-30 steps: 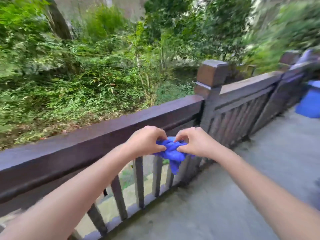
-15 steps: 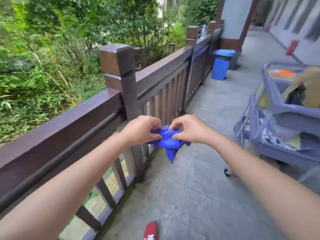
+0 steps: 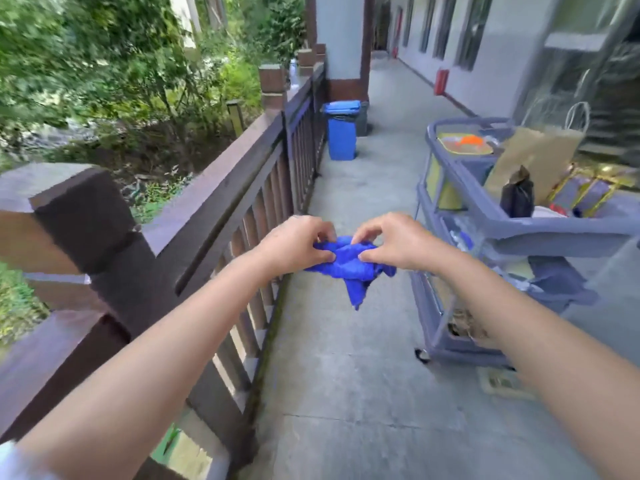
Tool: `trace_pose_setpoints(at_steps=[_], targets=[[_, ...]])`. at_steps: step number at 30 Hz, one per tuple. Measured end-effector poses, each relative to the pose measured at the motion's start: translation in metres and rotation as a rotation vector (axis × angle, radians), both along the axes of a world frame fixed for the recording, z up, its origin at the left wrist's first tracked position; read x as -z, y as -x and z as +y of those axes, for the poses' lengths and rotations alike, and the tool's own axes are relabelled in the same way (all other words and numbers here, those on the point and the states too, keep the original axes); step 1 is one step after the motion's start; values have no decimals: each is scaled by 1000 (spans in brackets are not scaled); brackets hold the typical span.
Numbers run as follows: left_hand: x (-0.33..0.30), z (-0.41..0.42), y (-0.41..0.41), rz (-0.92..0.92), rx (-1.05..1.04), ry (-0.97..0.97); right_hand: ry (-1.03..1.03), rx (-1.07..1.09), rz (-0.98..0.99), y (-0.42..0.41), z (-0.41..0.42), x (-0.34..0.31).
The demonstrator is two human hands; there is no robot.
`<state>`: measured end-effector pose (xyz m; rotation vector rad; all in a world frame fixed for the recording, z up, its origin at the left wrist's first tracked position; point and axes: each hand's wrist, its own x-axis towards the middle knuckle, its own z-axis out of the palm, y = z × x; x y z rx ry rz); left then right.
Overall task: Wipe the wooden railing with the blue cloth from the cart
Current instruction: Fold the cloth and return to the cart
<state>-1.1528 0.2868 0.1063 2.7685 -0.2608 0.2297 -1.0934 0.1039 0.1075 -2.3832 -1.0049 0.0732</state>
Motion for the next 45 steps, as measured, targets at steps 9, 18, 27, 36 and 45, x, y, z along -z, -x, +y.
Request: trace_pose_setpoints(at_steps=[9, 18, 27, 36, 45], targets=[[7, 13, -158, 59, 82, 73, 6, 181, 33, -133, 8, 8], [7, 27, -350, 91, 120, 40, -16, 199, 61, -314, 20, 11], [7, 39, -534, 88, 158, 52, -2, 239, 66, -496, 33, 9], [28, 51, -728, 120, 348, 48, -40, 419, 62, -653, 43, 34], [8, 29, -917, 80, 608, -21, -66, 710, 77, -791, 32, 17]])
